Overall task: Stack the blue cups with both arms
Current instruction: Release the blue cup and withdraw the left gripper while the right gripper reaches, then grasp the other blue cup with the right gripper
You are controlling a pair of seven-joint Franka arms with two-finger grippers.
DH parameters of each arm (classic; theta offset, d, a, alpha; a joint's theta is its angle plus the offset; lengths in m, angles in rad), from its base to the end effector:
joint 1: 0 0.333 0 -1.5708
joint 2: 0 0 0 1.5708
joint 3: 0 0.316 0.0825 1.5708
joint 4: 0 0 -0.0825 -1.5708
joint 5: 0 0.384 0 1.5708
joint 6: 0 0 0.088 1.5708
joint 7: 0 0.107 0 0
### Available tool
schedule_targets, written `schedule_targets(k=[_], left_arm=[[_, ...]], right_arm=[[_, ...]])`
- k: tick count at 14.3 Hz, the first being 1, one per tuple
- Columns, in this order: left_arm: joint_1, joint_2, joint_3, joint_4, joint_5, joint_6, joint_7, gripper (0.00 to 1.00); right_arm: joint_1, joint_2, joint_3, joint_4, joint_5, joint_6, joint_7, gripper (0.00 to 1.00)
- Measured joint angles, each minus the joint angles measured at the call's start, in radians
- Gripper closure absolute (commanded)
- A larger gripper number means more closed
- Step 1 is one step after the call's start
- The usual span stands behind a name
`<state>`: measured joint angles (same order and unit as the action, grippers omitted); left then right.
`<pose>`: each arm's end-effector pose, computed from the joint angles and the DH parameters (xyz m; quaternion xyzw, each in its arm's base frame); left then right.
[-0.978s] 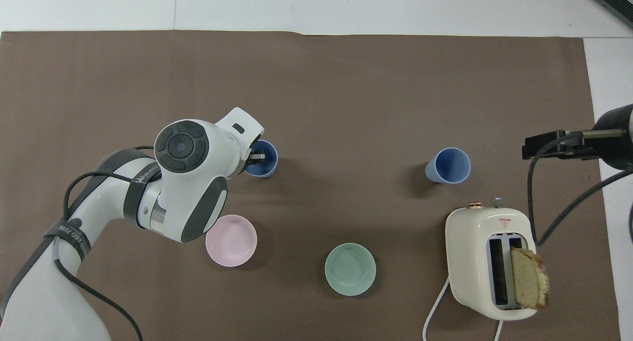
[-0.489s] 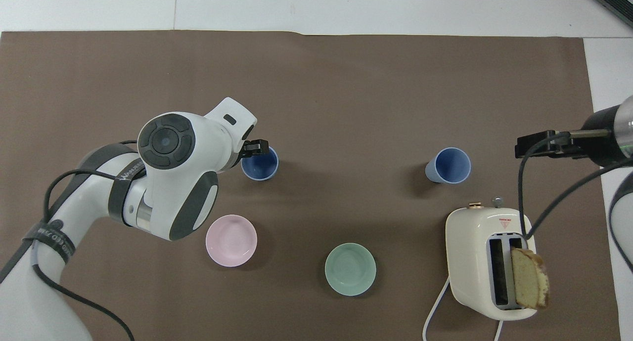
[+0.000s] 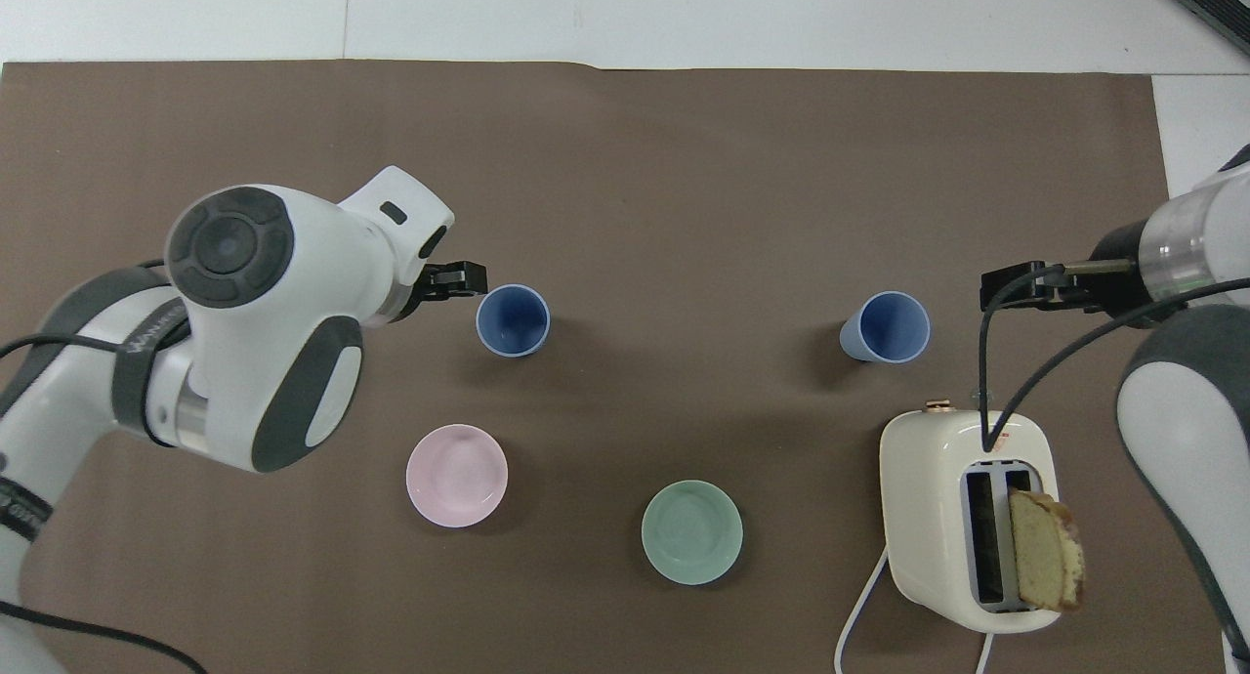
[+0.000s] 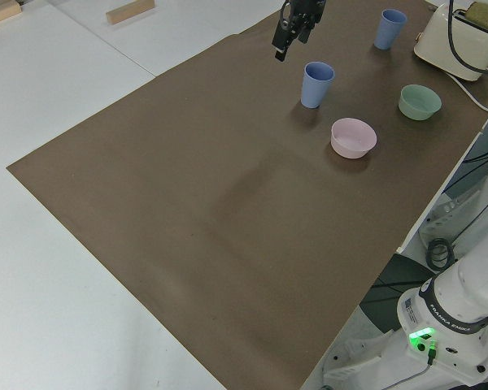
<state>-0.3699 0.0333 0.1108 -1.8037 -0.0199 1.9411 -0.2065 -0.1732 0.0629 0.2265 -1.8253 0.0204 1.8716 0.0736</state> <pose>0.5637 -0.1516 0.5275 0.9983 -0.0233 0.0490 0.0194 0.5780 0.0299 0.4942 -0.9997 0.0134 0.0086 0.0163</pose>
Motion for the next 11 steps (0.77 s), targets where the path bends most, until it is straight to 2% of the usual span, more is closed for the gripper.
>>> schedule_targets(k=[3,6,10,11], left_arm=[[0.079,-0.001,0.001,0.093,0.0,-0.113,0.127,0.0],[0.164,0.0,0.003,0.167,0.001,-0.183,0.235,0.0],[0.241,0.003,0.004,0.221,0.001,-0.252,0.345,0.0],[0.247,0.005,0.004,0.224,0.001,-0.254,0.348,0.0]], right_arm=[[0.005,0.058,0.0,-0.021,0.0,0.071,0.0,0.0],[0.016,0.088,0.0,-0.096,0.0,0.145,0.0,0.0],[0.019,0.122,0.0,-0.158,0.0,0.203,0.0,0.0],[0.019,0.13,0.0,-0.165,0.0,0.214,0.0,0.2]])
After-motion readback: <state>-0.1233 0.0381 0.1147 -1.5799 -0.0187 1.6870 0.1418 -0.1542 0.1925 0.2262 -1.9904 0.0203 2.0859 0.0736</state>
